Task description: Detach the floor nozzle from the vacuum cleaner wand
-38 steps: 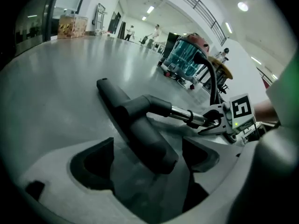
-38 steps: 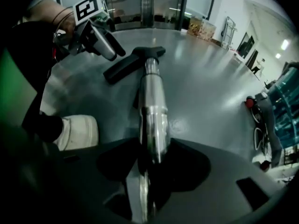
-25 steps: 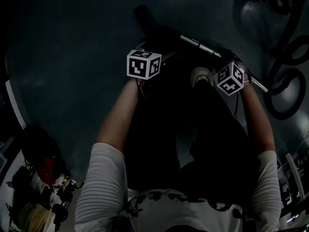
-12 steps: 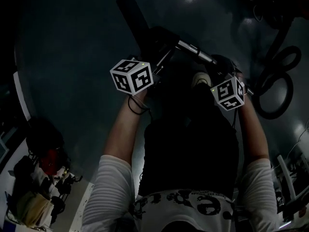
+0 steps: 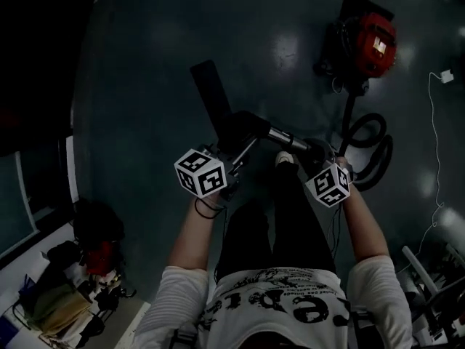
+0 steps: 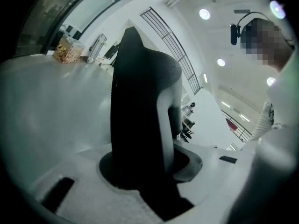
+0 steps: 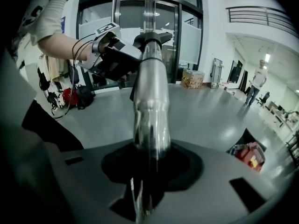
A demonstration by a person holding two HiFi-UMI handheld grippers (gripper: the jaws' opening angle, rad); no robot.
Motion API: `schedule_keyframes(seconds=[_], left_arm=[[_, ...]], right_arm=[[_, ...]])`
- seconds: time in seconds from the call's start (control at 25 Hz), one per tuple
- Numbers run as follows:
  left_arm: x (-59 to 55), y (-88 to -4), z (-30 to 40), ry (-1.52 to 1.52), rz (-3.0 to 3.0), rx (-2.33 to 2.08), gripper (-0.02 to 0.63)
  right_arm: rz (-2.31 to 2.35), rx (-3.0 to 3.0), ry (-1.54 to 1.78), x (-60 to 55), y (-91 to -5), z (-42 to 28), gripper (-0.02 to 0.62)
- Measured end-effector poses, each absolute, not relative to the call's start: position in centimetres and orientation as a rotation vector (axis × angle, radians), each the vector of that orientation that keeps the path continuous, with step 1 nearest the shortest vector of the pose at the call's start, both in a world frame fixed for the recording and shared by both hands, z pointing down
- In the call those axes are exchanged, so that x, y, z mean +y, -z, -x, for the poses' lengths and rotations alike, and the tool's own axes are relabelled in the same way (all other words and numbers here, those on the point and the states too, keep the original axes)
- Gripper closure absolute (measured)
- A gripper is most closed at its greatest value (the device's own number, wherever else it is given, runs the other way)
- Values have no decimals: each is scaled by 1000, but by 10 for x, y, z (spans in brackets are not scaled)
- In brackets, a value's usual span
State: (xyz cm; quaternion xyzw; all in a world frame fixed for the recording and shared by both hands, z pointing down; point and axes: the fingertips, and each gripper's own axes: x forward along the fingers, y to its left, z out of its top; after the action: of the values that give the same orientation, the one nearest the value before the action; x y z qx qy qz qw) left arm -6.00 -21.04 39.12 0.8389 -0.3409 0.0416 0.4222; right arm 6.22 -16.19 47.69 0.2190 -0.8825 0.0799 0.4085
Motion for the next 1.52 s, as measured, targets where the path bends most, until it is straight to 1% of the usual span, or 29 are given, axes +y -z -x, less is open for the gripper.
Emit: schedule_keyframes(seconds=[0.16,0.24,0.36,0.52,0.84,1.12,1.24,1.36,1.44,1.52], left_arm=[[-230,-250,54,-103,-2224,-822,471],[-235,-196,49,-103,-2289,-813,471],[-229,-141,44,-98,-2367,-782,469],[-200,-98,58,-62,-2406,-733,469],[-174,-65,98,-70,-2391,-727,471],[-198,-55,101,-139,-2355,-884,469],[-201,-38,107,-189,-2401,-1027,448],[-207,-27,94,-245,-2451,-1104,443],[-204,-27,83,-273,-2476,-1030,448],[-197,-29,72,-291,-2478,-846,479]], right_arm=[[-575,-2270,-204,-176,-342,-61,472],[-582,-2296,-198,-177,-291,-64,472],[-600,-2312,-183,-169,-239,-66,472],[-634,-2300,-141,-141,-194,-54,472],[-764,-2256,-129,-115,-168,-13,472],[-785,-2305,-182,-140,-174,-5,472],[-817,-2324,-196,-145,-170,3,472],[-852,-2331,-213,-157,-172,-2,472],[-871,-2323,-197,-161,-175,-6,472],[-876,-2306,-155,-163,-176,-8,479]])
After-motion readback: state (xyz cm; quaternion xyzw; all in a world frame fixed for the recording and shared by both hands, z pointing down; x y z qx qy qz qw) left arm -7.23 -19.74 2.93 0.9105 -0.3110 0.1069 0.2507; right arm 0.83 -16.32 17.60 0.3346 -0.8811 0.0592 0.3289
